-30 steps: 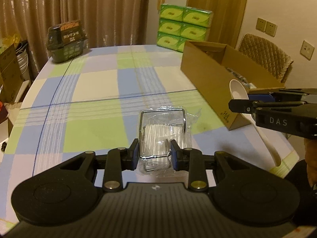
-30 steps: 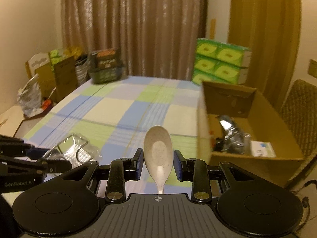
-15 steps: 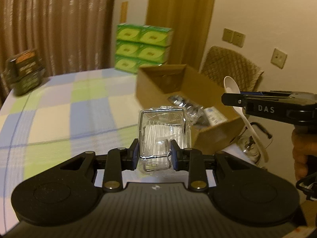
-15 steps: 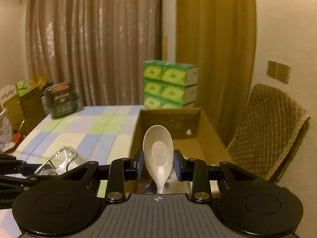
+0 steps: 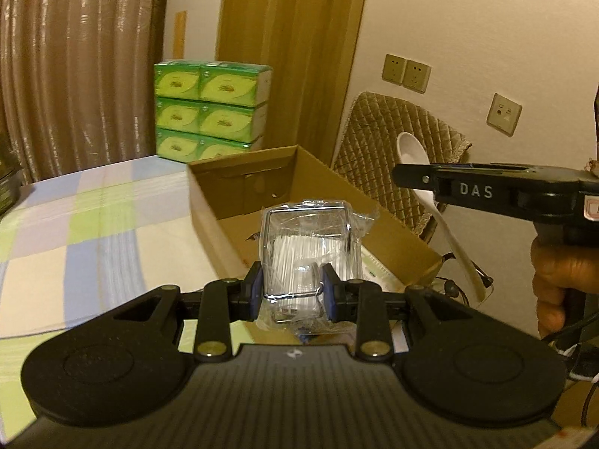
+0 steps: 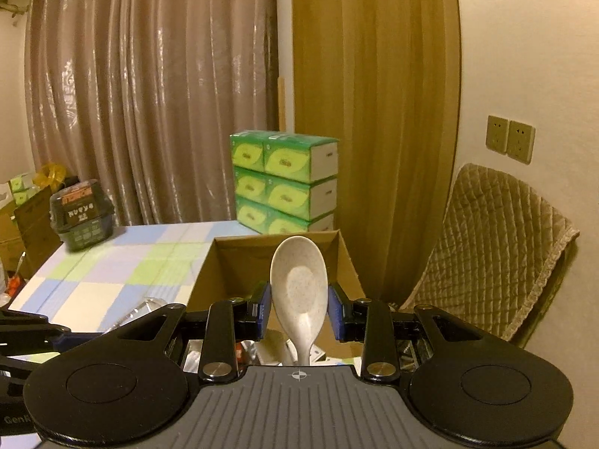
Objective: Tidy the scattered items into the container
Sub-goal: 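Carry the glass holder and spoon over the cardboard box with both tools, then open the left tool to drop the glass holder while the right tool releases the spoon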
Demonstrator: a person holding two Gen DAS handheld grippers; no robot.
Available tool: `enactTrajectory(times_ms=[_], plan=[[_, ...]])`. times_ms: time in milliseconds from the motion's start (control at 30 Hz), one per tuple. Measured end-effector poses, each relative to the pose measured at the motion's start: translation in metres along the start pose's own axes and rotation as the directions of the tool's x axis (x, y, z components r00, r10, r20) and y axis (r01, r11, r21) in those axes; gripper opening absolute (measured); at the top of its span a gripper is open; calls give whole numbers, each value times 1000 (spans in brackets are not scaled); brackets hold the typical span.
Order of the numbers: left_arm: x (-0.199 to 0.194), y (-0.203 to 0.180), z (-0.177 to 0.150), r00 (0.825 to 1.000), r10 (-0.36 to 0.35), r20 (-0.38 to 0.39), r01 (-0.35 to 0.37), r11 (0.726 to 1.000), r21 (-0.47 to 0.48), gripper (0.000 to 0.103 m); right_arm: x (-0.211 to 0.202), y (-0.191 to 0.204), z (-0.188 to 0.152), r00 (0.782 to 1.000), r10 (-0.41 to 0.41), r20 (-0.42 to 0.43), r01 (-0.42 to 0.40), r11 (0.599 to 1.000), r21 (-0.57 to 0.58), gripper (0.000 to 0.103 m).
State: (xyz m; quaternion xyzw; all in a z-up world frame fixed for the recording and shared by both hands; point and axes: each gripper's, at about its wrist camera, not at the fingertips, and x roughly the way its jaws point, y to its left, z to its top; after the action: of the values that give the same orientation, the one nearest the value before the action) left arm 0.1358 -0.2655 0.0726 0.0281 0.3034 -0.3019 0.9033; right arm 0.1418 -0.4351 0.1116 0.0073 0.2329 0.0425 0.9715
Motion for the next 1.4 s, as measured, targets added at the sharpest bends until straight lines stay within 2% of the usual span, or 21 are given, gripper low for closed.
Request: enactTrajectory(times_ms=[600,633,667,700,1033,1400], plan=[[70,9,22,1000,-20,-14,20,999,-29,27,53,-17,10,999,-3,-41,4,1000,11,29],[73,10,22,1000,-13,-13,12,1000,-27,33,54,-17,10,999,-3,-43,4,1000,10,29],[75,10,23,1000,0,-8,0,1000,-23,48,56,-18,9,999,-4,-46,4,1000,10,29],[76,11,22,1000,7,1,-7,1000,-16,52,57,-19,8,999,-4,-49,5,1000,10,29],[70,24,15,999,51,-1,-51,999,16,52,67,-16,4,997,6,-76,-5,1000,12,29],[68,30,10,998,56,-18,-56,998,-2,52,78,-10,8,996,15,-83,-15,1000,3,29]])
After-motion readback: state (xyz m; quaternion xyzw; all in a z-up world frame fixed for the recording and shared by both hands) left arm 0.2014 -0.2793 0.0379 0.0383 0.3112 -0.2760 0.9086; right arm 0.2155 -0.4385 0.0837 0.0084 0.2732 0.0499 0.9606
